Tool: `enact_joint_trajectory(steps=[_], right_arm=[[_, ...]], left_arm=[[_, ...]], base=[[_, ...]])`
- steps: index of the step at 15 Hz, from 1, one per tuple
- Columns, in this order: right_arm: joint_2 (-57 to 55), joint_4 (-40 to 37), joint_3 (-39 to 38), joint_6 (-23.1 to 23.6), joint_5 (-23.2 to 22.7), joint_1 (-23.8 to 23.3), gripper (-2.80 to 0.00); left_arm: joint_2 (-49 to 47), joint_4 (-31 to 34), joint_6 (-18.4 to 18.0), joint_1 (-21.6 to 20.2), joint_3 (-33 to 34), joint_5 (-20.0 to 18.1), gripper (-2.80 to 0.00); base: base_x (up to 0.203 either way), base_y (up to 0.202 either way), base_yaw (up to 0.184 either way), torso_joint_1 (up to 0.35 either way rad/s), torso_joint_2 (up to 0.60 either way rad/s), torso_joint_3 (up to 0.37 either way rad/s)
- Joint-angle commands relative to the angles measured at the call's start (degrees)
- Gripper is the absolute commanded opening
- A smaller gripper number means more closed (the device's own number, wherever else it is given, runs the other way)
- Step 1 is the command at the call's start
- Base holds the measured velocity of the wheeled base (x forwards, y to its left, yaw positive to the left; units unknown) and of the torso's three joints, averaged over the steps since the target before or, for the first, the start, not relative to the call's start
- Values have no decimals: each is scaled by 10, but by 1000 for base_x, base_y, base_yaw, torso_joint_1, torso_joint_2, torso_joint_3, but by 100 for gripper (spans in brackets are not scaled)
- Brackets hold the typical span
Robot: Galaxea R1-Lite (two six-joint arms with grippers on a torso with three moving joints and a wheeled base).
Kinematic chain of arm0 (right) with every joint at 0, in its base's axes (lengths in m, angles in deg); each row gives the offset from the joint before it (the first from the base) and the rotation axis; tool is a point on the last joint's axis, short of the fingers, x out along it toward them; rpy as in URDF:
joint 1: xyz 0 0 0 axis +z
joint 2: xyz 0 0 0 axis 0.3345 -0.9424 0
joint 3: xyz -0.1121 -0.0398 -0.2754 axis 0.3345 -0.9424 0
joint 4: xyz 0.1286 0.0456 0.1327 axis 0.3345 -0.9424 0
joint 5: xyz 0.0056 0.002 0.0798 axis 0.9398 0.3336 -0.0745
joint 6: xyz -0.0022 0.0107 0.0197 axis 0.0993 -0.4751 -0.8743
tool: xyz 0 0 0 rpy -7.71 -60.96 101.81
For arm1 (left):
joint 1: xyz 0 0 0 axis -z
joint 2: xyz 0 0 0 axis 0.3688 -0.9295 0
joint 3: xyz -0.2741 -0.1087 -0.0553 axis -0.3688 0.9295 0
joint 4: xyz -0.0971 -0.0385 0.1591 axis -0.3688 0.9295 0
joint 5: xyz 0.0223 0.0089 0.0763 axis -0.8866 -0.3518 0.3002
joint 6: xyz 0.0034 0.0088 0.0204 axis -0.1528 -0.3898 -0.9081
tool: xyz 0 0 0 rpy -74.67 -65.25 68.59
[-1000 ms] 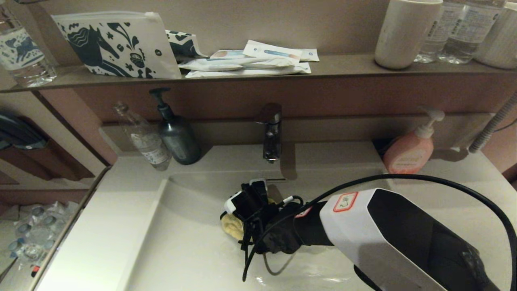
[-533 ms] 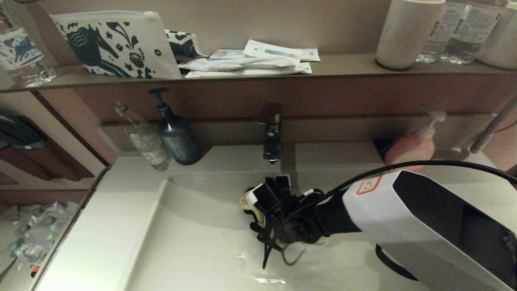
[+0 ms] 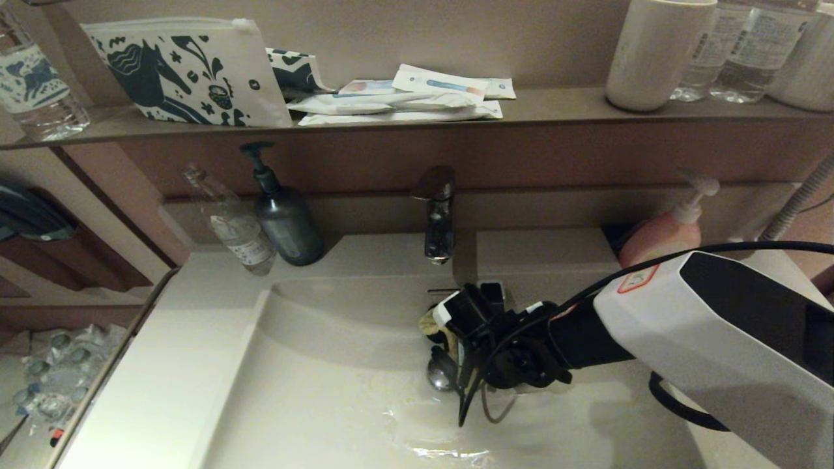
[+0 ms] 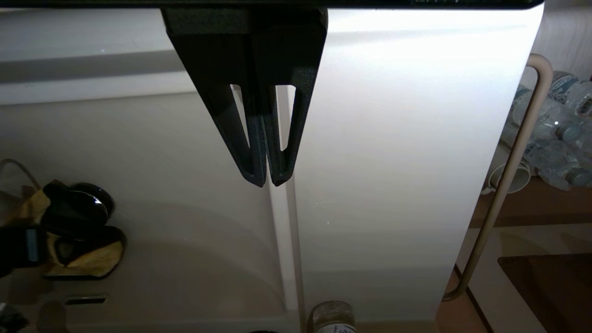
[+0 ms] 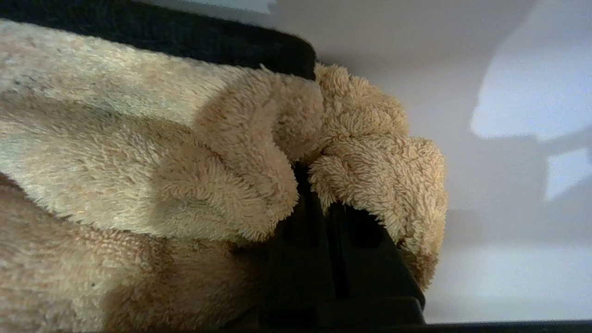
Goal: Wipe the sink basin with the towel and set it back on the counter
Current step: Wipe the sink
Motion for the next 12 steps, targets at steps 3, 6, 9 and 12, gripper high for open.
enact_joint_trajectory(steps=[3, 6, 9, 12], right_arm=[[54, 5, -68, -1, 1, -21, -280], [88, -3, -116, 11, 1, -38, -280], [98, -20, -161, 16, -1, -27, -280], [83, -18, -183, 13, -5, 16, -280]], left_arm=[[-1, 0, 0, 0, 0, 0, -280], [-1, 0, 0, 0, -1, 0, -280], [-1, 0, 0, 0, 0, 0, -280], [-1, 0, 0, 0, 0, 0, -280]], base=[[0, 0, 0, 0, 0, 0], [0, 0, 0, 0, 0, 0], [0, 0, 0, 0, 0, 0], [0, 0, 0, 0, 0, 0]])
